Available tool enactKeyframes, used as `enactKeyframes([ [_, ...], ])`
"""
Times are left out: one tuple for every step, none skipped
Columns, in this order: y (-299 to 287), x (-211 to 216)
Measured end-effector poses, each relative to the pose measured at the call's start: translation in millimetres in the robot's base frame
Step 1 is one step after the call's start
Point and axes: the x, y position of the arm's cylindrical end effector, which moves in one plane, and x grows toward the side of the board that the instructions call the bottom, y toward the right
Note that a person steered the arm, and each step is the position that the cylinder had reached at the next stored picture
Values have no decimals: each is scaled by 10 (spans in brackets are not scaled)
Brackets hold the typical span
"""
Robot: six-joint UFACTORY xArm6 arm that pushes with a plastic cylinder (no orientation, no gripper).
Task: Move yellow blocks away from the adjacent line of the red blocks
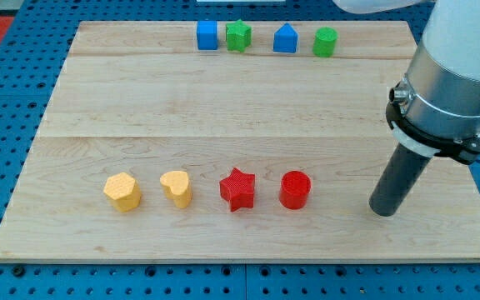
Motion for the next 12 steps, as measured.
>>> enactKeyframes([
  [-119, 40],
  [-184, 48],
  [-219, 21],
  [-452, -137],
  [-821, -286],
  [-1528, -428],
  [-1897, -434],
  [-1504, -473],
  [-704, -722],
  [-184, -1149],
  [38, -1522],
  [256, -1862],
])
